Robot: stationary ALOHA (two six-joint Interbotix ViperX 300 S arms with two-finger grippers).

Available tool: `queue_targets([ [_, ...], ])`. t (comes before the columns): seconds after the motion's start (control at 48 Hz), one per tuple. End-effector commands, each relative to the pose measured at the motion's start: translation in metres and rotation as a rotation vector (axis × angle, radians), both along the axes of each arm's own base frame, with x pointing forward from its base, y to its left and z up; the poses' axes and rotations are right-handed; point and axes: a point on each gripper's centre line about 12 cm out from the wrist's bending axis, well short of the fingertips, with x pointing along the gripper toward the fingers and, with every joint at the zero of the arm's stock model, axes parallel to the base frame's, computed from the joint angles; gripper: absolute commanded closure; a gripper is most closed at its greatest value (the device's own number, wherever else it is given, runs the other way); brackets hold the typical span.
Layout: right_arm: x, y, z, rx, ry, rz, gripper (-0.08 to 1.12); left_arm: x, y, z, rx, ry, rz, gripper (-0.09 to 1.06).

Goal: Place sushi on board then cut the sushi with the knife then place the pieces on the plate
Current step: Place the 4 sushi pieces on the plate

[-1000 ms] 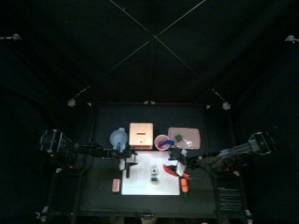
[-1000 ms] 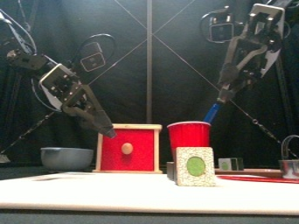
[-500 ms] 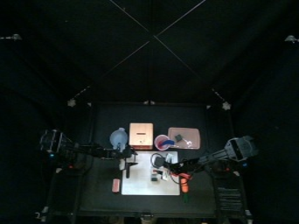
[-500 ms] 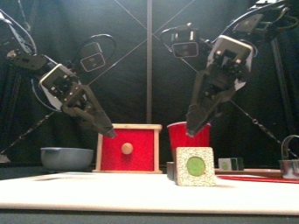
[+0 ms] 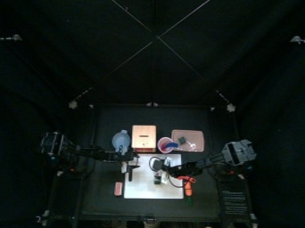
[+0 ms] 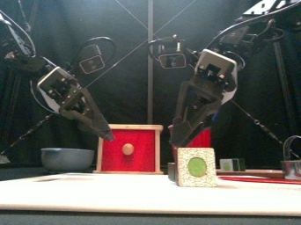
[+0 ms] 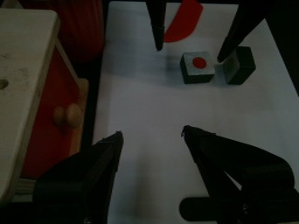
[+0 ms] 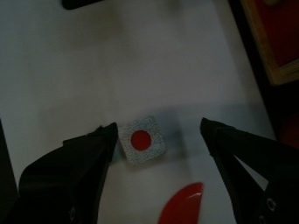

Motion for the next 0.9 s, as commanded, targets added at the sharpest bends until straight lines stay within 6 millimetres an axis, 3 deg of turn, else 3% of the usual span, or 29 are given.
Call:
queue_targets([
  [0.021,0.007,0.003,0.013,0.019,-0.041,0.0,0.0,0.002,0.001,0.004,0.003,-0.015,0.0,0.05],
  [0.396,0.009,0.004,-0.009,0.014,0.012,-0.003,0.0,0.003,0.001,0.005,0.003,-0.018,0.0,0.05],
  [0.896,0.007,0.006,-0.016,0.037,0.033,-0.023,0.0,0.002,0.001,0.004,0.002,-0.015,0.001,0.05],
])
